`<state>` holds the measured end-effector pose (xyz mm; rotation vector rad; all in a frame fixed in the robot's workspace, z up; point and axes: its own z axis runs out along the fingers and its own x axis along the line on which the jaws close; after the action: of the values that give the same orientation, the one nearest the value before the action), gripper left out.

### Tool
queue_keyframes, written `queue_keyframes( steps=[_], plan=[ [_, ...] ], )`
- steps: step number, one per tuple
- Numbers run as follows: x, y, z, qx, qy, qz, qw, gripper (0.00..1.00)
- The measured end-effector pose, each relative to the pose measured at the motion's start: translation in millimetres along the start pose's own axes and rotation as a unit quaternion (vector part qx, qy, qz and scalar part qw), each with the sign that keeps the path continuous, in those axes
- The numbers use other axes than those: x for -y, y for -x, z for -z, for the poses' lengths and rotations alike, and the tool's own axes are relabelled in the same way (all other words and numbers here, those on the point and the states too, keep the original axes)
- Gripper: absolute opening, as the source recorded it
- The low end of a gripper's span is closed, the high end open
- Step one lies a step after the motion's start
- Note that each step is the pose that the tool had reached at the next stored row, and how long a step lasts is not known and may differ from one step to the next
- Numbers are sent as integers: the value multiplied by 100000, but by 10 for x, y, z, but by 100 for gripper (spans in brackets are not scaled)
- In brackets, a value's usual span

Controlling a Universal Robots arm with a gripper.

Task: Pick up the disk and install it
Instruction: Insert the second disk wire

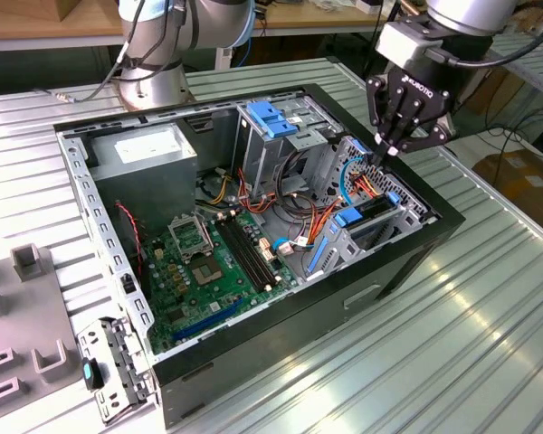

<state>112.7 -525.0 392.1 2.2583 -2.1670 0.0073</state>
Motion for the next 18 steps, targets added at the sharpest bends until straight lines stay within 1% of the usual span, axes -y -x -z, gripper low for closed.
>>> queue_keyframes(
  steps=[1, 4, 7, 9, 11, 12, 14, 15, 16, 18],
  plan=[
    [1, 16, 31, -23, 104, -1, 100000, 11],
    [3, 50, 79, -40, 211, 9, 100000, 11],
    [5, 106, 80, -107, 274, 14, 100000, 11],
    [6, 149, 48, -242, 374, 14, 99999, 11],
    [6, 152, 30, -517, 397, 47, 99998, 11],
    [7, 155, 22, -699, 406, 67, 99997, 11],
    [7, 156, 5, -1216, 426, 80, 99992, 11],
    [7, 157, -4, -1400, 433, 80, 99989, 11],
    [7, 158, -12, -1625, 442, 76, 99986, 24],
    [7, 159, -21, -1875, 454, 75, 99981, 24]
  ],
)
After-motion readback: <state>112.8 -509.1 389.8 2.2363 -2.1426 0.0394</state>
